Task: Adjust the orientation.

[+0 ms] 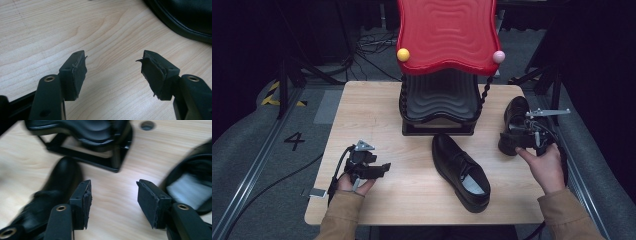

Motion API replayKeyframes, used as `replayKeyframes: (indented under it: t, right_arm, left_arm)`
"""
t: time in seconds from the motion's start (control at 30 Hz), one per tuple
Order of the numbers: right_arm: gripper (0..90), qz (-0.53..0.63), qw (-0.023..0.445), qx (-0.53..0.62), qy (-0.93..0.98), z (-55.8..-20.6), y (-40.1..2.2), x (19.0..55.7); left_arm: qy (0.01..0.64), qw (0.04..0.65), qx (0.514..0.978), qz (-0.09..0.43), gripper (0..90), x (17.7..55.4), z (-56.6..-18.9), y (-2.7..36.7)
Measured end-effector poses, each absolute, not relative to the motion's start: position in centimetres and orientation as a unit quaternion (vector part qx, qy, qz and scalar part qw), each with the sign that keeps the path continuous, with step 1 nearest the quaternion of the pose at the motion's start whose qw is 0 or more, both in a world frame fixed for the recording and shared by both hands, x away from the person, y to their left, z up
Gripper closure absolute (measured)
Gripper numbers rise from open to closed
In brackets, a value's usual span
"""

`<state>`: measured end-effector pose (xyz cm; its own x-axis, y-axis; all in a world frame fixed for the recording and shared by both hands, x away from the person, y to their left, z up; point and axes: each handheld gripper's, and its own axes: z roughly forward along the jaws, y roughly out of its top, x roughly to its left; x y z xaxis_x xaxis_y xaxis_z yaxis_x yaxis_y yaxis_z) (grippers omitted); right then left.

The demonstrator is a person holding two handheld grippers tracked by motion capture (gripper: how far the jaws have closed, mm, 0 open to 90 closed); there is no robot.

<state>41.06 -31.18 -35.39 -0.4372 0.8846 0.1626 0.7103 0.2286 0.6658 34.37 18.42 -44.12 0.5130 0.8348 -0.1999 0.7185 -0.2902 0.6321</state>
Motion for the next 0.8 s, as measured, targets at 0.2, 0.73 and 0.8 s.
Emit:
replayKeyframes:
  t: [0.2, 0.73, 0.8]
  right_arm:
    - [46.6, 0.286, 0.136, 0.566, 0.761, -37.0, -32.7, 45.5]
    - [57.7, 0.179, 0.064, 0.604, 0.774, -42.1, -32.1, 50.2]
    - [64.4, 0.166, 0.075, 0.603, 0.777, -42.5, -31.9, 50.4]
  left_arm:
    - [0.489, 0.344, 0.797, 0.085, 37.0, 34.3, -44.2, 18.7]
    - [0.494, 0.341, 0.797, 0.066, 41.1, 34.4, -44.4, 18.8]
    - [0.495, 0.341, 0.796, 0.065, 41.3, 34.4, -44.4, 18.7]
